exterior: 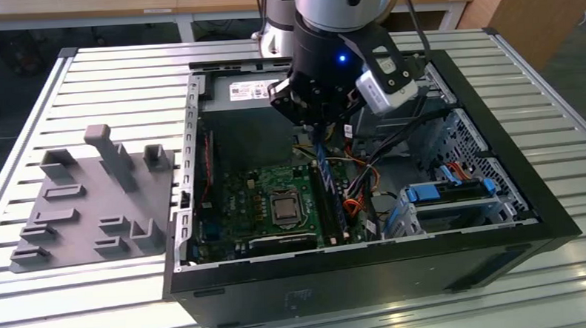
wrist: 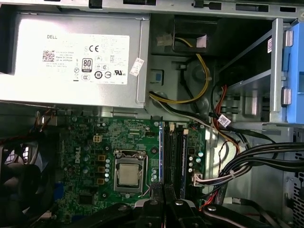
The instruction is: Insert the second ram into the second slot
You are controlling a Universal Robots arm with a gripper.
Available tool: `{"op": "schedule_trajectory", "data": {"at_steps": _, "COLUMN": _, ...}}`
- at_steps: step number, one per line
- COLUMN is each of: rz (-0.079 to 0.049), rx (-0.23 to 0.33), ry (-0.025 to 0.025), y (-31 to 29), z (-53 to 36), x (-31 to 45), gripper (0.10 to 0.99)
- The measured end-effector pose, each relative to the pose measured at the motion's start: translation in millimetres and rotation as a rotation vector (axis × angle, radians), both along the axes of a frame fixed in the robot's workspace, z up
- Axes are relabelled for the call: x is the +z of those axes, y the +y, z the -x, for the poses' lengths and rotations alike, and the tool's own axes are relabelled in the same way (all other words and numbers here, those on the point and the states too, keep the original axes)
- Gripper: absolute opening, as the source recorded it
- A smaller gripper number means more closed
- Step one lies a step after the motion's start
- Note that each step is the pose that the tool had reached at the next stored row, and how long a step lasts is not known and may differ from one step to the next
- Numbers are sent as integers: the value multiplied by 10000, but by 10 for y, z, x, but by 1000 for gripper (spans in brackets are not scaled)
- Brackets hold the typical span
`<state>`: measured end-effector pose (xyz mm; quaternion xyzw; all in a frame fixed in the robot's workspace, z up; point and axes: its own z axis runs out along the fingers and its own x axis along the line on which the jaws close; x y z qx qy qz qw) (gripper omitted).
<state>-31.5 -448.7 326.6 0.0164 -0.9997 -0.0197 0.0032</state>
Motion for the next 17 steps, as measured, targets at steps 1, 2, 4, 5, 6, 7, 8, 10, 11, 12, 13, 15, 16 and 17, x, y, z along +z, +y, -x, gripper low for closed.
{"op": "schedule_trajectory", "data": {"at_steps": 1, "rz": 0, "rx": 0, "ry": 0, "y": 0, "z": 0, "x": -5, "gripper": 125}}
{"op": "schedule_trajectory", "data": {"at_steps": 2, "rz": 0, "rx": 0, "ry": 0, "y": 0, "z": 0, "x": -10, "gripper": 125}}
{"op": "schedule_trajectory", "data": {"at_steps": 4, "rz": 2, "rx": 0, "ry": 1, "y": 0, "z": 0, "x": -16, "gripper": 125}}
{"op": "schedule_trajectory", "data": {"at_steps": 5, "rz": 1, "rx": 0, "ry": 0, "y": 0, "z": 0, "x": -20, "gripper": 125}}
{"op": "schedule_trajectory", "data": {"at_steps": 6, "rz": -1, "rx": 0, "ry": 0, "y": 0, "z": 0, "x": -24, "gripper": 125}}
{"op": "schedule_trajectory", "data": {"at_steps": 7, "rz": -1, "rx": 0, "ry": 0, "y": 0, "z": 0, "x": -30, "gripper": 125}}
{"op": "schedule_trajectory", "data": {"at_steps": 8, "rz": 0, "rx": 0, "ry": 0, "y": 0, "z": 0, "x": -34, "gripper": 125}}
{"op": "schedule_trajectory", "data": {"at_steps": 10, "rz": 1, "rx": 0, "ry": 0, "y": 0, "z": 0, "x": -43, "gripper": 125}}
{"op": "schedule_trajectory", "data": {"at_steps": 11, "rz": 2, "rx": 0, "ry": 1, "y": 0, "z": 0, "x": -46, "gripper": 125}}
{"op": "schedule_trajectory", "data": {"at_steps": 12, "rz": 2, "rx": 0, "ry": 1, "y": 0, "z": 0, "x": -49, "gripper": 125}}
{"op": "schedule_trajectory", "data": {"at_steps": 13, "rz": 1, "rx": 0, "ry": 0, "y": 0, "z": 0, "x": -53, "gripper": 125}}
{"op": "schedule_trajectory", "data": {"at_steps": 15, "rz": 0, "rx": 0, "ry": 0, "y": 0, "z": 0, "x": -60, "gripper": 125}}
{"op": "schedule_trajectory", "data": {"at_steps": 16, "rz": 0, "rx": 0, "ry": 0, "y": 0, "z": 0, "x": -63, "gripper": 125}}
{"op": "schedule_trajectory", "data": {"at_steps": 17, "rz": 1, "rx": 0, "ry": 0, "y": 0, "z": 0, "x": -67, "gripper": 125}}
